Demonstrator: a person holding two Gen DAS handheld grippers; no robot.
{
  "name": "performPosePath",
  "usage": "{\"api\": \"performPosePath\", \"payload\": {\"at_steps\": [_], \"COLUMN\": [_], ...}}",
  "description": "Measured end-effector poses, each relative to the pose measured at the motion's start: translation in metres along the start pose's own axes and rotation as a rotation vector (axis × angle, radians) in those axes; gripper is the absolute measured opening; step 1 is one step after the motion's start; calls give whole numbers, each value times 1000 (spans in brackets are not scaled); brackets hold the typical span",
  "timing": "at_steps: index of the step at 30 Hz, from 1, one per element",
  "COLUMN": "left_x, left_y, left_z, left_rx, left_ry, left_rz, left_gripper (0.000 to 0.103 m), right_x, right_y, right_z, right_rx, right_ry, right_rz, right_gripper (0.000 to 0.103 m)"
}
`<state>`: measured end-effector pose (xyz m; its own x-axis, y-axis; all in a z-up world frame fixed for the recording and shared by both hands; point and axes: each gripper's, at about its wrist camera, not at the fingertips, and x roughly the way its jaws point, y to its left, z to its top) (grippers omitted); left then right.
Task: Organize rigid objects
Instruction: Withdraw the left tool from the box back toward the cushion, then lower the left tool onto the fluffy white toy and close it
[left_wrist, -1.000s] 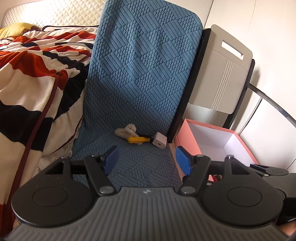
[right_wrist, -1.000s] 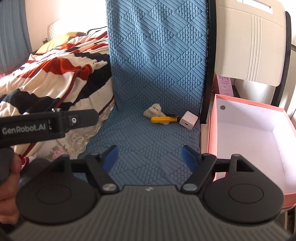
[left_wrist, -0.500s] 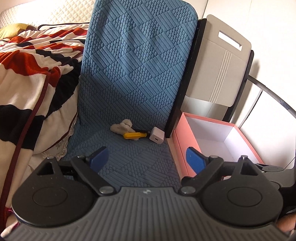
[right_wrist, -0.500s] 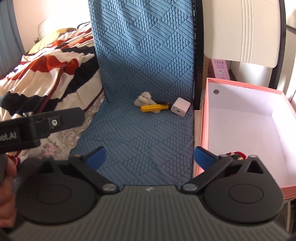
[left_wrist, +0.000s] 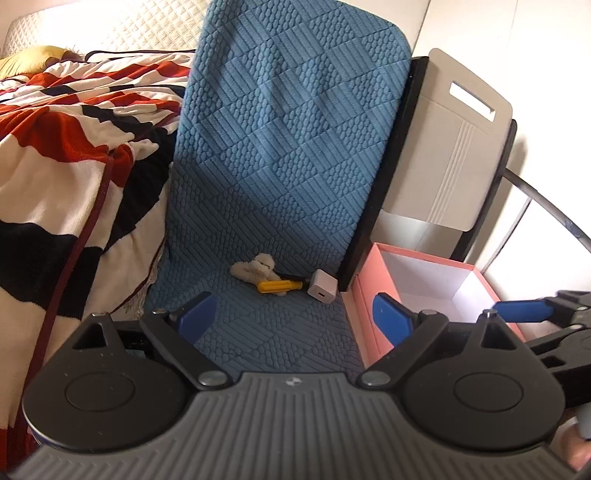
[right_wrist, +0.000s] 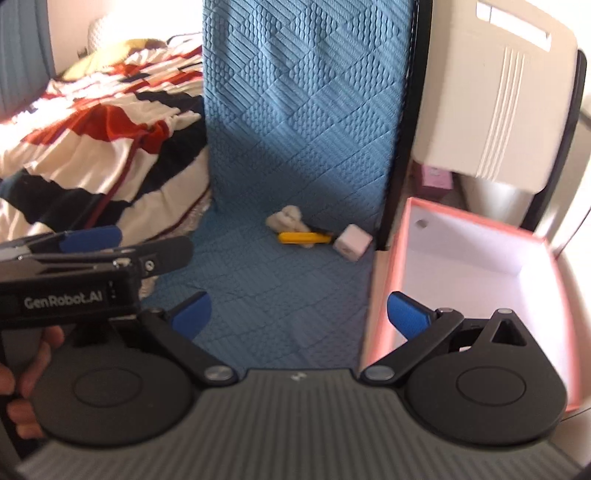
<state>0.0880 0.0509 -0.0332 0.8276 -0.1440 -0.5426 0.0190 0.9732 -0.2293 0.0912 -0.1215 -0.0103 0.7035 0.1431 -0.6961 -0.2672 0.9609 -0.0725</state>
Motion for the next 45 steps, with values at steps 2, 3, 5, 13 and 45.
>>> {"api": "performPosePath", "payload": {"at_steps": [2, 3, 5, 13, 45], "left_x": [5, 9, 14, 32, 109], "left_y": [9, 15, 29, 50, 58], "left_z": [2, 4, 9, 18, 21], "left_rx": [3, -7, -44, -99, -156], "left_ry": [-8, -7, -3, 16, 48], "left_rz": [44, 65, 94, 131, 38], "left_gripper": [94, 94, 94, 94, 94], "right_x": [-5, -7, -10, -28, 54], "right_y": [-5, -10, -23, -48, -31], "right_z": [6, 7, 11, 34, 27], "right_rx": [-4, 12, 83, 221, 204], "right_ry": [27, 43, 79, 111, 52], "right_rz": [-4, 23, 78, 104, 11], "right_gripper": [103, 103, 103, 103, 103]}}
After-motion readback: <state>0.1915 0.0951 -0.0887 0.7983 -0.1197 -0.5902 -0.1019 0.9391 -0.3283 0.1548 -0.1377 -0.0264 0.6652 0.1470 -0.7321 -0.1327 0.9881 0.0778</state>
